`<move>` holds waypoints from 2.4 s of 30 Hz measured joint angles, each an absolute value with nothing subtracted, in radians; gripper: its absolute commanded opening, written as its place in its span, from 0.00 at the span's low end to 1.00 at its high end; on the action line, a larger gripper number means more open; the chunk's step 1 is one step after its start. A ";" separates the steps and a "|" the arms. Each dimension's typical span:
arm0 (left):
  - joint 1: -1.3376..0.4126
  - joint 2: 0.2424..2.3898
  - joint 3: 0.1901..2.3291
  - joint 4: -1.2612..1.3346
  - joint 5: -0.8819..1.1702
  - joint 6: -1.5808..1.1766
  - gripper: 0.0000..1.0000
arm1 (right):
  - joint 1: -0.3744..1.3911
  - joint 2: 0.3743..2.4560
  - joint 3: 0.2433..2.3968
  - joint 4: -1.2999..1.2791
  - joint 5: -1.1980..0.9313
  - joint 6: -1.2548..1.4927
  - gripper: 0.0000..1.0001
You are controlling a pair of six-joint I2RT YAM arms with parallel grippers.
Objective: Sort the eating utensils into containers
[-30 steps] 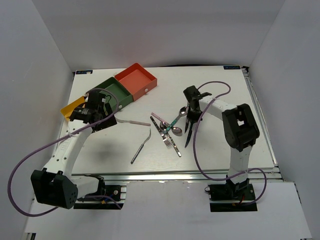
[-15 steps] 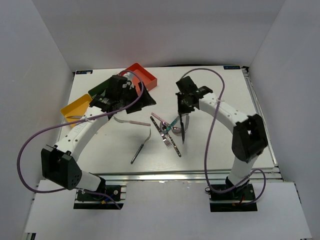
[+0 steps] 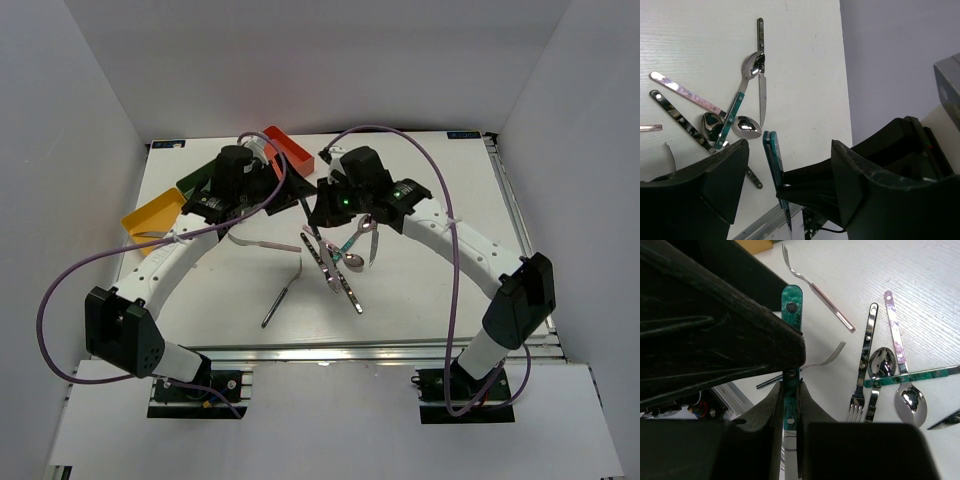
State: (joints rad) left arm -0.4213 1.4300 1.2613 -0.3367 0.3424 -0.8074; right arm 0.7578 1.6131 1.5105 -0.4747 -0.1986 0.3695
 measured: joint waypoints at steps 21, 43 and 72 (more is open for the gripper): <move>-0.367 1.460 1.366 -0.575 0.215 -0.739 0.00 | 0.757 1.651 1.604 -0.467 -0.201 0.402 0.89; 0.361 1.790 1.694 -0.865 -0.361 -0.885 0.01 | 0.595 1.444 1.376 -0.594 -0.164 0.437 0.89; 0.358 1.792 1.531 -0.758 -0.363 -0.981 0.77 | 0.596 1.462 1.378 -0.604 -0.194 0.410 0.89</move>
